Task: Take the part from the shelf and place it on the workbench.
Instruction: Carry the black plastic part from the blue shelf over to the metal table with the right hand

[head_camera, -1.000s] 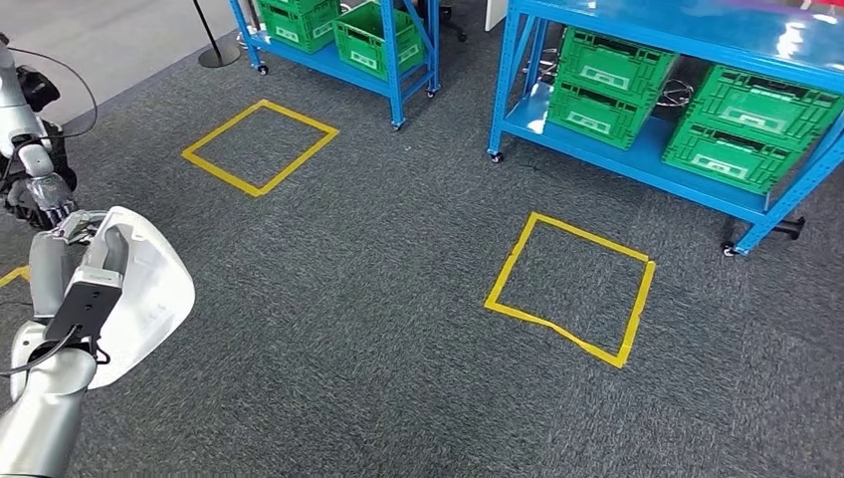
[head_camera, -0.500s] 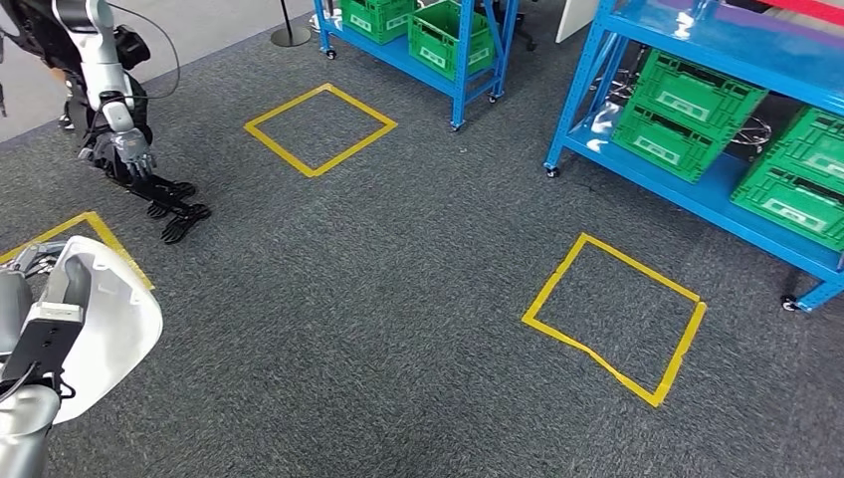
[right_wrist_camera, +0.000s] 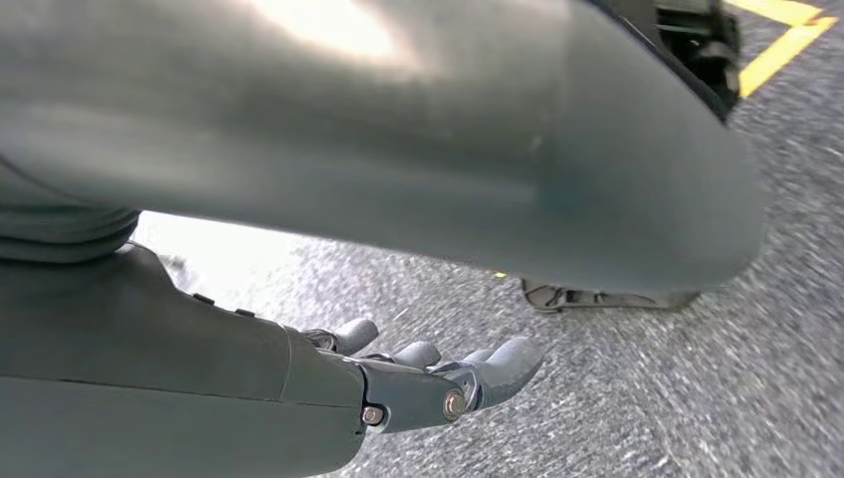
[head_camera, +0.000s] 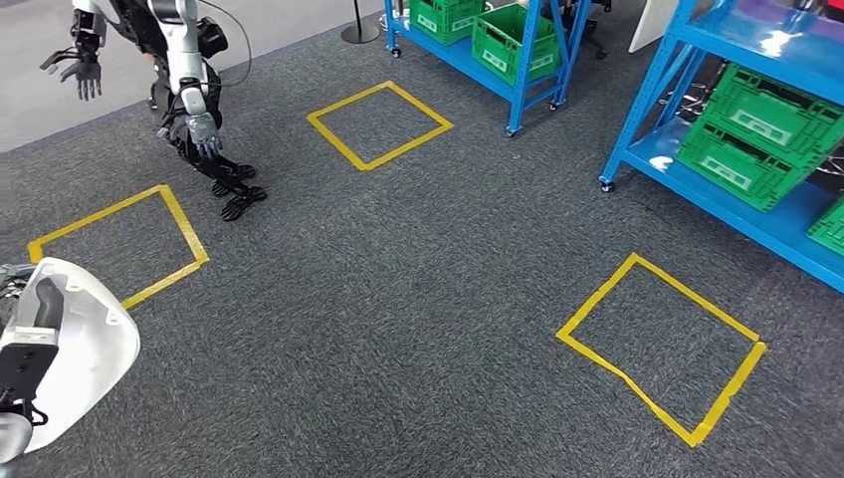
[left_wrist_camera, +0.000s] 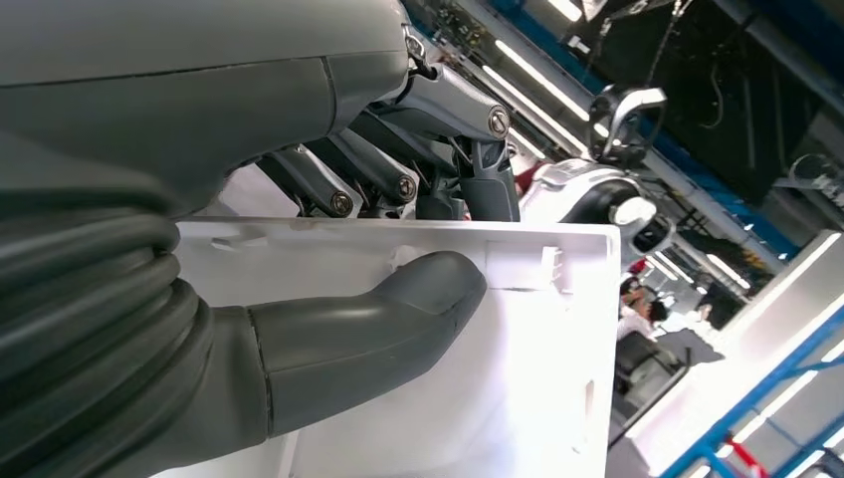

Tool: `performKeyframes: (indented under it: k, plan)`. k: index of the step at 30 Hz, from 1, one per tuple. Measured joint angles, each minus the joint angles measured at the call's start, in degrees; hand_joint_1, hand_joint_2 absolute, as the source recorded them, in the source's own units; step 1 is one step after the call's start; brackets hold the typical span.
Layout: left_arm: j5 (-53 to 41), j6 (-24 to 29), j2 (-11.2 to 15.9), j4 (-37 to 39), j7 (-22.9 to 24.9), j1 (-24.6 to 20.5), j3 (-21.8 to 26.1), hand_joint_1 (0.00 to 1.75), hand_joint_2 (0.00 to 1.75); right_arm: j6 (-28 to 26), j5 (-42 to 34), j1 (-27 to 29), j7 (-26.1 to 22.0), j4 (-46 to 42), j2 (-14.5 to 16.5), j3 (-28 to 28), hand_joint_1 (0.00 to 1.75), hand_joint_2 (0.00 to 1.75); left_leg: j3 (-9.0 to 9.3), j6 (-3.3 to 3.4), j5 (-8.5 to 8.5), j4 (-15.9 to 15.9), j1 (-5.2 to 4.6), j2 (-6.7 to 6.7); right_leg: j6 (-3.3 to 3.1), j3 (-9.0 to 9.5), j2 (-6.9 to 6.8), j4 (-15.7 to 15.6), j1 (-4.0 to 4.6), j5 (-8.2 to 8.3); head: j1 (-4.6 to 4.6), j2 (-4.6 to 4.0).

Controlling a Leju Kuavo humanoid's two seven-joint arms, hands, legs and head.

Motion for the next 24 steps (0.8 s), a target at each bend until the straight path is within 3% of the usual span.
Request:
performKeyframes:
  k: [2,4,6,8,9,11,12,13,14,15,16,18,19,21,22,24]
  plan:
    - [-2.2,0.0,-1.0,-2.1,1.4,1.2,0.7,1.75,1.75,0.1,0.6,-0.1,0.0,0.0,0.1,0.4,0.0,0.0,4.73,0.22,2.71,-8.0,-0.06,2.49,0.49,0.13,-1.09,0.3,0.21,-0.34,-0.03,0.0]
    - [-3.9,0.0,-2.2,-4.2,2.6,2.4,2.0,1.75,1.75,0.3,1.2,-0.1,-0.4,0.0,0.1,0.8,0.0,0.0,6.95,1.06,3.6,-12.0,-0.29,3.86,1.11,0.28,-1.91,0.6,0.53,-0.64,0.03,0.0]
    - [-4.9,0.0,-3.0,-5.8,3.3,3.7,3.3,1.75,1.75,0.4,1.5,-0.2,-0.8,0.0,0.1,1.1,0.0,0.0,6.73,2.04,3.73,-12.1,-0.41,2.7,1.71,0.44,-2.71,0.5,0.58,-0.74,0.14,0.0]
    - [-5.5,-0.3,-3.5,-7.1,3.6,4.4,4.7,1.75,1.75,0.5,1.8,-0.3,-1.0,0.0,0.1,1.4,0.0,0.0,6.59,2.81,4.01,-12.3,-0.3,1.56,2.51,0.18,-1.21,1.6,0.3,-1.71,0.22,0.0]
    - [-5.9,-0.7,-3.8,-7.5,3.6,4.5,5.3,1.75,1.75,0.5,1.8,-0.3,-1.0,0.0,0.1,1.4,0.0,0.0,6.53,3.19,4.19,-12.4,-0.22,0.98,2.84,-0.64,0.29,3.6,0.15,-3.03,0.28,-0.01]
    - [-6.9,-2.0,-4.5,-7.5,3.2,3.9,5.9,1.75,1.75,0.4,1.3,-0.3,-0.9,0.0,0.1,1.6,0.0,0.0,6.18,3.72,4.44,-12.5,-0.25,-0.28,3.04,-4.09,2.89,10.8,0.03,-6.73,0.4,-0.01]
    - [-7.6,-2.7,-5.0,-6.8,2.7,3.3,5.9,1.75,1.75,0.2,0.8,-0.2,-0.8,0.0,0.1,1.6,0.0,0.0,5.96,3.87,4.56,-12.4,-0.32,-1.03,2.98,-6.05,3.3,14.6,0.04,-8.14,0.44,-0.01]
    - [-8.1,-3.2,-5.4,-5.7,2.0,2.3,5.8,1.75,1.75,-0.1,0.3,-0.2,-0.6,0.0,0.2,1.6,0.0,0.0,5.73,3.93,4.71,-12.4,-0.39,-1.87,2.84,-7.4,3.49,16.9,0.06,-8.56,0.46,0.0]
    - [-8.4,-3.4,-5.8,-4.3,1.4,1.1,5.7,1.75,1.75,-0.5,-0.2,-0.2,-0.4,0.0,0.3,1.5,0.0,0.0,5.54,3.93,4.87,-12.3,-0.45,-2.73,2.63,-7.72,3.64,17.1,0.1,-7.86,0.48,-0.01]
    - [-8.6,-3.4,-6.2,-2.8,0.7,-0.2,5.5,1.75,1.75,-0.8,-0.5,-0.3,-0.2,0.0,0.4,1.5,0.0,0.0,5.42,3.86,5.02,-12.3,-0.46,-3.55,2.33,-6.72,3.89,14.7,0.15,-6.09,0.51,-0.01]
    - [-8.5,-3.2,-6.5,-1.4,0.1,-1.5,5.3,1.75,1.75,-1.1,-0.8,-0.3,-0.1,0.0,0.5,1.5,0.0,0.0,5.36,3.74,5.16,-12.2,-0.45,-4.28,1.98,-4.76,4.47,10.5,0.25,-3.82,0.54,-0.01]
    - [-8.1,-2.6,-7.4,1.7,-1.1,-4.6,4.7,1.75,1.75,-1.5,-1.3,-0.5,0.1,0.0,0.6,1.2,0.0,0.0,5.25,3.31,5.46,-12.2,-0.42,-5.54,1.45,-1.21,5.96,3.0,0.57,-0.8,0.56,0.0]
    - [-7.7,-2.2,-7.8,3.5,-1.6,-6.4,4.2,1.75,1.75,-1.6,-1.6,-0.6,0.1,0.0,0.7,0.9,0.0,0.0,5.11,2.99,5.65,-12.2,-0.36,-6.09,1.28,-0.39,6.31,1.2,0.74,-0.23,0.59,0.0]
    - [-6.7,-1.5,-8.2,6.9,-2.4,-9.7,3.0,1.75,1.75,-1.8,-1.8,-0.8,-0.1,0.0,0.9,0.6,0.0,0.0,4.77,2.19,6.13,-12.6,-0.25,-7.12,0.85,-0.29,5.76,0.4,1.01,0.15,0.66,0.0]
    - [-5.9,-1.1,-8.1,8.4,-2.8,-10.9,2.6,1.75,1.75,-1.7,-1.8,-0.9,-0.3,0.0,1.0,0.5,0.0,0.0,4.59,1.91,6.25,-12.6,-0.21,-6.94,0.57,-0.25,5.26,0.0,0.95,0.54,0.67,0.0]
    - [-4.3,-0.4,-7.7,10.7,-3.5,-12.8,2.1,1.75,1.75,-1.6,-1.9,-0.9,-0.9,0.0,1.1,0.3,0.0,0.0,3.39,1.59,4.93,-10.6,-0.38,-4.54,-0.11,-0.15,4.44,-0.8,0.7,1.31,0.45,0.0]
